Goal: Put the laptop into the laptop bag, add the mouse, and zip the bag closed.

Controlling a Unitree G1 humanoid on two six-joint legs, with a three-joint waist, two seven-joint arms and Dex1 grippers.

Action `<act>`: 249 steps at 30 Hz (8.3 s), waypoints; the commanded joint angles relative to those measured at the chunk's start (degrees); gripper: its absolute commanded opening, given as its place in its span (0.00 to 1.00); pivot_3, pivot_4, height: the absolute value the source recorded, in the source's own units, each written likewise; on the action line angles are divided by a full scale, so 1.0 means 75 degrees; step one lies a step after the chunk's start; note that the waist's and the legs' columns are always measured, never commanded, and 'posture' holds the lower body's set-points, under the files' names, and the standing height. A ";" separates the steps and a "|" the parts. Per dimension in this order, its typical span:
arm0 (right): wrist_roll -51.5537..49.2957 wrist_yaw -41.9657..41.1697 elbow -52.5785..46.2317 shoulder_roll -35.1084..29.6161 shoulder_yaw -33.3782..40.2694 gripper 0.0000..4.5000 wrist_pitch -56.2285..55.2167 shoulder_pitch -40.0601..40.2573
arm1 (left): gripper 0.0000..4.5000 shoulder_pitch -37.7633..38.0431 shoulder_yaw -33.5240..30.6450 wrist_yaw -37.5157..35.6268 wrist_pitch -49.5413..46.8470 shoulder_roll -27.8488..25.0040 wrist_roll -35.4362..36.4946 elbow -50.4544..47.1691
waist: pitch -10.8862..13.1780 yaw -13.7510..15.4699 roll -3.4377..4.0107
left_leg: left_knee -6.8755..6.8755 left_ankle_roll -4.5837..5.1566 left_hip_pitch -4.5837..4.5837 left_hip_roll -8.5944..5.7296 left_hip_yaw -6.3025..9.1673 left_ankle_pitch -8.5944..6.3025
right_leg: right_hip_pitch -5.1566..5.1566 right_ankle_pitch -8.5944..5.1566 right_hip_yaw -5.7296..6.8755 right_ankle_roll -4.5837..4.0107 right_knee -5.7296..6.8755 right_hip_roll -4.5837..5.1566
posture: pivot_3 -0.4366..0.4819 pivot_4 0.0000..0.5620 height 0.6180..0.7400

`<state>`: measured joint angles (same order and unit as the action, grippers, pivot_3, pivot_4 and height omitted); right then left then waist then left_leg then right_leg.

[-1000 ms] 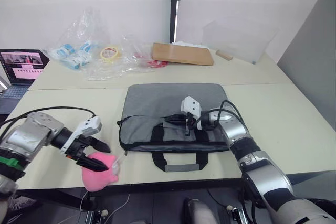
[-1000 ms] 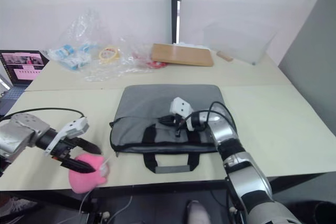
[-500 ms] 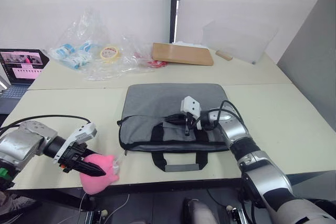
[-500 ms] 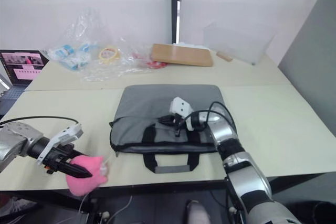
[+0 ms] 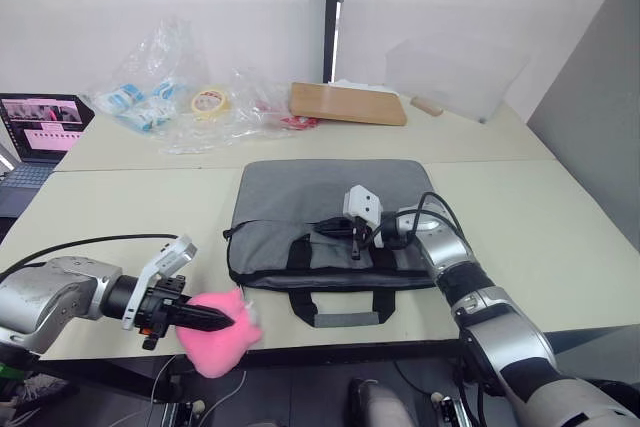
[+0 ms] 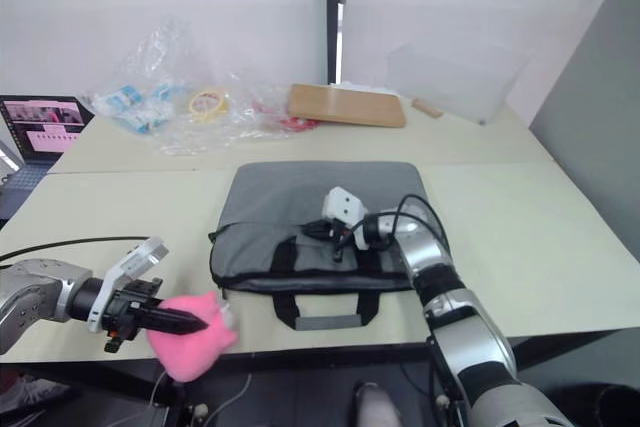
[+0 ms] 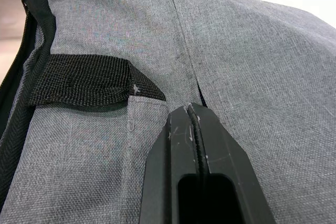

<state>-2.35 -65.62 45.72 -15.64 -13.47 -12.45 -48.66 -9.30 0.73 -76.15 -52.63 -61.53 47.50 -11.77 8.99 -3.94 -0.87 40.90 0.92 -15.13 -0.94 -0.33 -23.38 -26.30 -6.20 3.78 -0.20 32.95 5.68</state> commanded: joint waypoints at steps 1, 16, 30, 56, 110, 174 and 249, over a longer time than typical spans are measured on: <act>0.0407 0.0238 0.0527 -0.0053 -0.0158 0.00 0.0166 0.0189 | 0.01 0.0251 -0.0177 0.0916 -0.0411 0.0873 0.0643 -0.0880 | -0.0002 0.0008 -0.0001 | 0.0000 -0.0001 0.0000 -0.0002 -0.0001 0.0000 | 0.0000 0.0000 -0.0001 0.0000 0.0001 0.0002 | 0.48 0.27 1.00; 0.0385 0.0226 0.0464 -0.0056 -0.0125 0.00 0.0219 0.0207 | 0.01 0.0052 -0.0166 0.2063 -0.0881 0.2378 0.0683 -0.1015 | -0.0004 0.0031 -0.0010 | 0.0002 -0.0015 0.0000 -0.0007 0.0007 0.0005 | 0.0007 0.0002 0.0004 0.0000 0.0000 0.0011 | 0.48 0.27 1.00; -0.1267 -0.1491 -0.1655 0.0011 0.0473 0.00 0.1551 0.0047 | 0.01 0.1641 -0.1341 0.1040 0.0045 0.0974 0.0243 -0.0502 | 0.0016 0.0005 0.0022 | -0.0013 -0.0020 -0.0053 -0.0002 0.0012 0.0007 | -0.0096 0.0003 0.0022 -0.0003 -0.0022 0.0003 | 0.48 0.27 1.00; 0.0391 -0.0521 0.1180 0.0308 -0.0108 0.00 -0.0523 -0.0436 | 0.01 0.2069 -0.1302 0.1790 -0.0616 0.1661 0.1125 -0.1559 | 0.0031 0.0034 0.0047 | -0.0011 -0.0030 -0.0075 -0.0009 0.0022 0.0009 | -0.0050 0.0003 0.0039 -0.0002 -0.0031 0.0018 | 0.48 0.27 1.00; -0.0294 -0.0331 -0.0133 0.0718 0.0460 0.00 0.0379 -0.0625 | 0.01 0.0591 -0.1423 0.2232 0.0367 0.2221 -0.0067 0.0138 | 0.0029 -0.0044 0.0044 | -0.0009 -0.0033 -0.0078 -0.0007 0.0023 0.0011 | -0.0115 0.0006 0.0039 -0.0003 -0.0024 0.0015 | 0.48 0.27 1.00; 0.1460 0.1365 0.2602 0.1197 -0.0288 0.00 -0.0918 -0.1522 | 0.01 0.1053 -0.0253 0.2724 -0.0673 0.3060 0.1029 -0.1620 | 0.0030 -0.0153 0.0059 | -0.0013 -0.0045 -0.0028 -0.0010 0.0031 0.0015 | -0.0017 -0.0001 0.0035 -0.0011 -0.0007 0.0023 | 0.48 0.27 1.00; 0.1389 0.1457 0.2571 0.1084 0.0162 0.00 -0.0722 -0.1462 | 0.01 0.1927 -0.1936 0.5211 -0.1187 0.4354 0.2249 -0.1409 | 0.0032 0.0020 0.0063 | -0.0008 -0.0047 -0.0084 -0.0015 0.0042 0.0017 | -0.0080 0.0000 0.0036 -0.0010 0.0002 0.0037 | 0.48 0.27 1.00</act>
<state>6.55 -54.94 62.78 -6.80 -11.49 -18.84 -60.80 5.57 -13.41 -37.74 -62.44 -29.22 63.07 -20.50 9.23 -3.79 -0.40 40.85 0.57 -15.75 -1.06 -0.01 -23.25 -26.85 -6.20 4.05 -0.28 32.97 5.95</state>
